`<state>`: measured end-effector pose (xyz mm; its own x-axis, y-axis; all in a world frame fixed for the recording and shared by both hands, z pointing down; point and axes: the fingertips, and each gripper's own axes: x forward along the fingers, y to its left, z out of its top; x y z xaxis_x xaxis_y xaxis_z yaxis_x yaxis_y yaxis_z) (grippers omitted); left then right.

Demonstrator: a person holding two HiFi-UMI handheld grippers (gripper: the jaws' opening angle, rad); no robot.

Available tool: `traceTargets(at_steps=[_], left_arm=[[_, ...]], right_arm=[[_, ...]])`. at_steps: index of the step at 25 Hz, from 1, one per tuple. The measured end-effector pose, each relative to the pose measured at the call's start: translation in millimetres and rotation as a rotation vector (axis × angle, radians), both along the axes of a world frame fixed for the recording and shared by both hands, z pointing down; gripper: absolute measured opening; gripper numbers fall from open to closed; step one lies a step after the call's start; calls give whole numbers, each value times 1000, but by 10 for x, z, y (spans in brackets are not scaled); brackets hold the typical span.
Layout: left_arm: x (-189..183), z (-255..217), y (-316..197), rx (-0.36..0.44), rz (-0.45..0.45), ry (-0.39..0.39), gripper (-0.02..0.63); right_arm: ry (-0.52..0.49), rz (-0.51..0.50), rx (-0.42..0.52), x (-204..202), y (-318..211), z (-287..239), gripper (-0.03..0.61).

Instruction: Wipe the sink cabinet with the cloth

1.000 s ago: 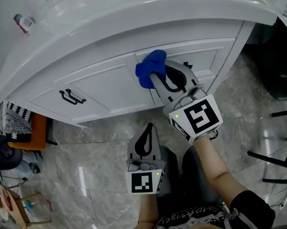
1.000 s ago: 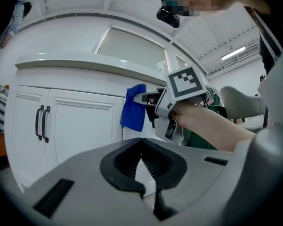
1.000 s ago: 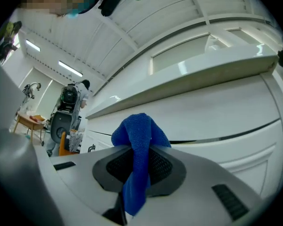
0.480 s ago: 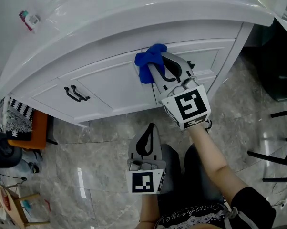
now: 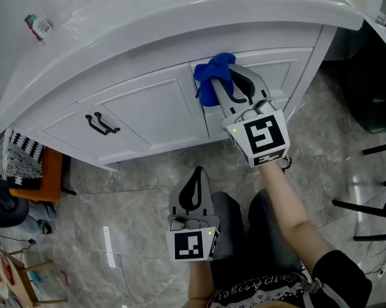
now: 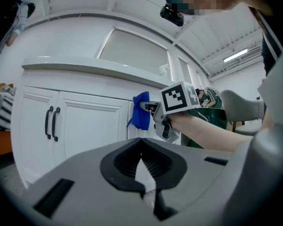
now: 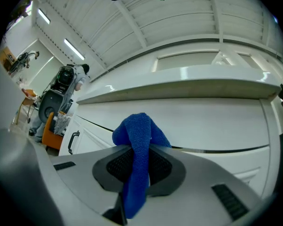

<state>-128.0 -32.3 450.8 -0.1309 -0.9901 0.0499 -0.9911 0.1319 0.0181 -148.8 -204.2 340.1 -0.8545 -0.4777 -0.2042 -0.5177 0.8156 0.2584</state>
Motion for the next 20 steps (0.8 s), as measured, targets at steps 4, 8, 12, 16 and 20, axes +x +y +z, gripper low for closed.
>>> traceTargets(at_steps=[4,8,12,16,20], left_arm=[[-9,32,17,-7,0,4,5],[-11,27,19,-2,4,7,5],[-9,17,10,11,2,23,5],[-5,54,10,-4,14,19,5],[-18,46,1,4,7,28,5]], right_arm=[[-3,18,-2,103,-68,-2,60],[-8,47,-10,238,-161,2,60],[-9,72,-16,379,-257,6,60],[-9,92,-18,478,-315,-9,60],[-7,124,-16,602,-399,4,60]])
